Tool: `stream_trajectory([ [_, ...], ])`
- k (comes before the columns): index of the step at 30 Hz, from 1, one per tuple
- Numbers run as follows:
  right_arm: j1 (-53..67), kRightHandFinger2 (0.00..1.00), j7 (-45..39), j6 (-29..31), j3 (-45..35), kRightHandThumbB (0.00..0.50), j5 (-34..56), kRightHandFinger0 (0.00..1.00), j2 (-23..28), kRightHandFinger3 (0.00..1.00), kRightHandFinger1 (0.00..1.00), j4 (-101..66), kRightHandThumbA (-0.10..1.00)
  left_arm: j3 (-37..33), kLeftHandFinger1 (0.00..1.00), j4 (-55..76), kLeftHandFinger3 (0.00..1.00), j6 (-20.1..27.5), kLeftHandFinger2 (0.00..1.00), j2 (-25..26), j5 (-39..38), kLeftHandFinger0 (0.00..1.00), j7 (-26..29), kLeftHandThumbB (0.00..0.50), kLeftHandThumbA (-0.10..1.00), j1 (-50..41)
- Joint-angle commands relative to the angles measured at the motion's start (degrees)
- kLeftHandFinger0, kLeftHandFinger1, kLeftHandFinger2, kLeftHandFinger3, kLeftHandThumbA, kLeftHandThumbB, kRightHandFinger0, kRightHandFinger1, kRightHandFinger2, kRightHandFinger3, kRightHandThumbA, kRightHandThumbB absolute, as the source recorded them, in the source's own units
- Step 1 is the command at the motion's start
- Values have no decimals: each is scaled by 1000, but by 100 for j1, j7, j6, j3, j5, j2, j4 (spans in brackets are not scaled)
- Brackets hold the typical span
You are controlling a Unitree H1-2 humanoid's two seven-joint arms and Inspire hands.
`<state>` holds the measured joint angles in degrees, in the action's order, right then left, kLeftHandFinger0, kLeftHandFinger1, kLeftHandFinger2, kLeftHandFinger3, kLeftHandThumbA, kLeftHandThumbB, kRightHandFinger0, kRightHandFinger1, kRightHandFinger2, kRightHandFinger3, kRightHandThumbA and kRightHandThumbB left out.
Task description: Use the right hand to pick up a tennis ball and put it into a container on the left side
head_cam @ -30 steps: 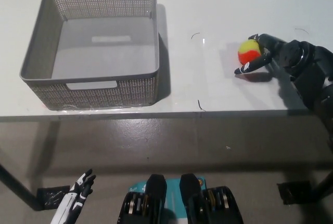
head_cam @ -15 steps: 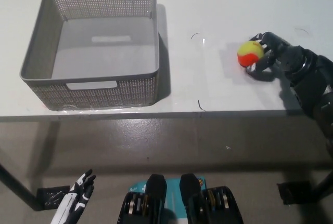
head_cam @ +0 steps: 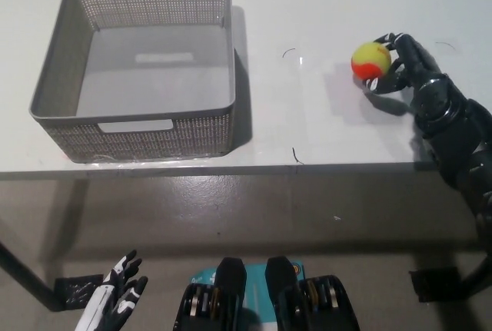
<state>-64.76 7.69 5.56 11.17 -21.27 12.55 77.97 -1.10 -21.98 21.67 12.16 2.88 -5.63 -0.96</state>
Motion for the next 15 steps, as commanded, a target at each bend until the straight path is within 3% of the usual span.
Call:
stream_trajectory([
  [1, -323, 590, 444, 348, -139, 0, 220, 0, 34, 696, 287, -68, 632, 14, 1000, 127, 1000, 93, 1000, 50, 2, 1000, -14, 346, 791, -15],
  [4, -331, 353, 416, 513, -366, 0, 462, 0, -11, 489, 102, -136, 665, 16, 1000, 143, 1000, 82, 1000, 50, -2, 1000, -15, 343, 783, -38],
  [7, -469, 297, 355, 604, -530, 0, 560, 0, -79, 278, 49, -358, 765, 16, 1000, 126, 1000, 91, 1000, 37, 1, 1000, -4, 342, 775, -22],
  [9, -567, 280, 324, 501, -646, 1, 652, 0, -155, 239, 11, -542, 770, 11, 1000, 124, 1000, 90, 1000, 46, 24, 1000, 0, 342, 780, -21],
  [12, -611, 244, 297, 535, -710, 0, 680, 0, -254, 288, 0, -886, 708, 13, 1000, 73, 1000, 106, 1000, 44, 23, 1000, 6, 347, 783, -5],
  [14, -622, 160, 329, 516, -694, 0, 642, 2, -306, 228, 0, -1065, 683, 13, 1000, 63, 1000, 134, 1000, 46, 14, 1000, -2, 345, 785, -4],
  [15, -652, 48, 285, 591, -713, 0, 684, 0, -364, 105, 0, -1097, 676, 9, 1000, 58, 1000, 133, 1000, 38, 9, 1000, -5, 344, 786, -23],
])
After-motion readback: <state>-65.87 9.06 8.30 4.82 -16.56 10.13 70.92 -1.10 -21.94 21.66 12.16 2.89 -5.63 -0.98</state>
